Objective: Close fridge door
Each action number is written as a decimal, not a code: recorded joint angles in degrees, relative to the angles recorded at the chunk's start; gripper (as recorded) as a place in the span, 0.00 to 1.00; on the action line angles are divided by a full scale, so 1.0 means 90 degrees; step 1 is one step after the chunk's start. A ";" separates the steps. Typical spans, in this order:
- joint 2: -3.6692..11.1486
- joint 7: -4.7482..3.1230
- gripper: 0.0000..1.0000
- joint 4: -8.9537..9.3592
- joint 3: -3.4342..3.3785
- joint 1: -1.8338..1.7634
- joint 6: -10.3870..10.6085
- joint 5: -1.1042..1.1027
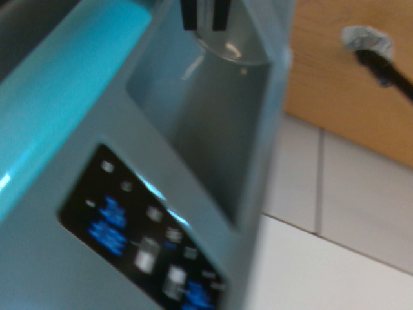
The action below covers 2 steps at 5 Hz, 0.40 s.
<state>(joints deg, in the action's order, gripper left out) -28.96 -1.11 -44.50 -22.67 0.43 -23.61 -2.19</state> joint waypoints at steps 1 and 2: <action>0.0176 0.0000 1.00 -0.0119 0.0202 0.0039 0.0000 0.0000; 0.0176 0.0000 1.00 -0.0119 0.0202 0.0039 0.0000 0.0000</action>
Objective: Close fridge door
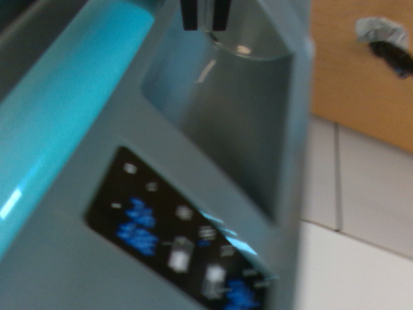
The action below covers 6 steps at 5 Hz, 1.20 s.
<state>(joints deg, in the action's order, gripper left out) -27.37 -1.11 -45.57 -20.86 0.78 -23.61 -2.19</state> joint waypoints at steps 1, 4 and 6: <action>0.0243 0.0000 1.00 -0.0191 0.0181 0.0030 0.0000 0.0000; 0.0482 0.0000 1.00 -0.0404 0.0286 0.0030 0.0000 0.0000; 0.0665 0.0000 1.00 -0.0548 0.0403 0.0030 0.0000 0.0000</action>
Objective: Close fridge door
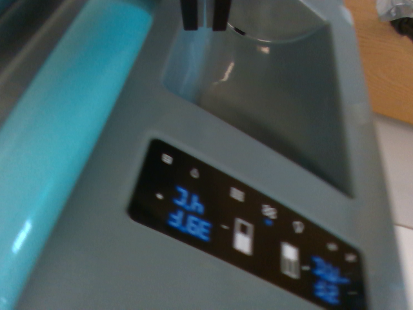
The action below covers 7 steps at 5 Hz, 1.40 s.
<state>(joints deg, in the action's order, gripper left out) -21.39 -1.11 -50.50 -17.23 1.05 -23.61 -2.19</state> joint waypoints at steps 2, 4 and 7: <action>0.0123 0.0000 1.00 -0.0070 0.0105 0.0000 0.0000 0.0000; 0.0243 0.0000 1.00 -0.0136 0.0187 0.0000 0.0000 0.0000; 0.0550 0.0000 1.00 -0.0396 0.0311 0.0000 0.0000 0.0000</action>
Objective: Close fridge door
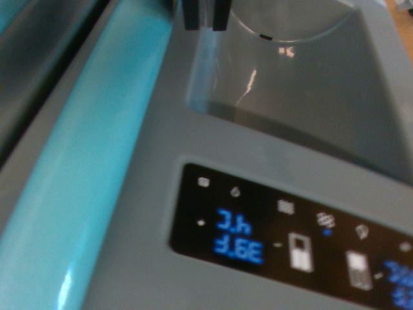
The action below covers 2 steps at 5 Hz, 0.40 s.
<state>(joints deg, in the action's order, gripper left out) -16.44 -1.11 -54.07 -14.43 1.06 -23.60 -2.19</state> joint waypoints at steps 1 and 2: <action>0.0000 0.0000 1.00 0.0000 0.0000 0.0000 0.0000 0.0000; 0.0080 0.0000 1.00 -0.0054 0.0024 0.0000 0.0000 0.0000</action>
<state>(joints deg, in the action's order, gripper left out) -15.73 -1.11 -54.55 -14.22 1.06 -23.60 -2.19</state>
